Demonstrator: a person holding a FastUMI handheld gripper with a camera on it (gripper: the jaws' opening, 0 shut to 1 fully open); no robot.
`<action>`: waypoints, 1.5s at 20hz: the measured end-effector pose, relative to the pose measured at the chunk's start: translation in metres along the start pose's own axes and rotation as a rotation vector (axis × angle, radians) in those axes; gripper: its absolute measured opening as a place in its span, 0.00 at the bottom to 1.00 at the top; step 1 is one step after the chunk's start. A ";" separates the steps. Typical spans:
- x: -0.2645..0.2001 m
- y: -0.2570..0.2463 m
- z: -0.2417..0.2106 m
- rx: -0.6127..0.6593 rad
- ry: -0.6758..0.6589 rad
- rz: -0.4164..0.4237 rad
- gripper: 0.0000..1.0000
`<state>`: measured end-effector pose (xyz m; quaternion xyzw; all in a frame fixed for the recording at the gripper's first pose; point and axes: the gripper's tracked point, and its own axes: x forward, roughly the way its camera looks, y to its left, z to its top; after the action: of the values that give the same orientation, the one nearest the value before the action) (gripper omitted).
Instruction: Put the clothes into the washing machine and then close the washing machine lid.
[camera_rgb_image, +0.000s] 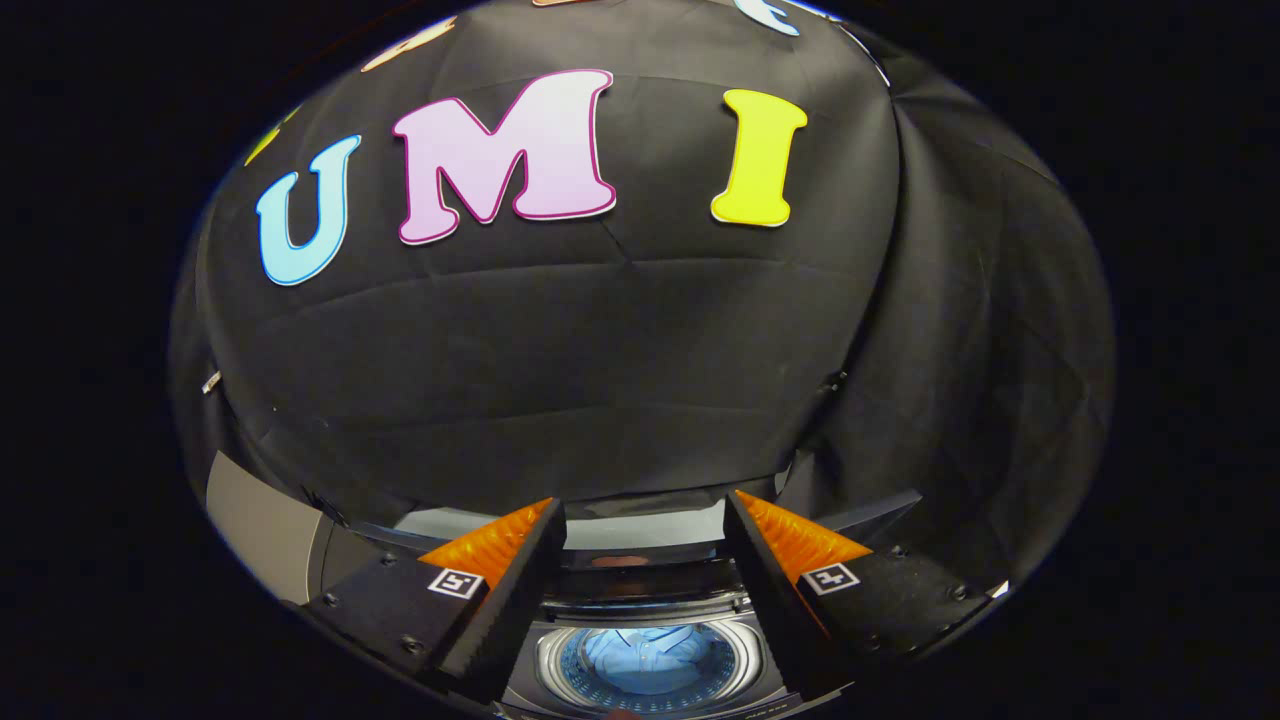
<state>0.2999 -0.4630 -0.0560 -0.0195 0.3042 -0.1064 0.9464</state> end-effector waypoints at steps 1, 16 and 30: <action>-0.003 0.000 -0.001 -0.011 -0.005 -0.001 0.99; -0.054 -0.006 -0.033 -0.008 -0.048 -0.027 1.00; -0.075 -0.009 -0.052 -0.002 -0.050 -0.035 0.99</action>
<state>0.2091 -0.4547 -0.0546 -0.0284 0.2800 -0.1221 0.9518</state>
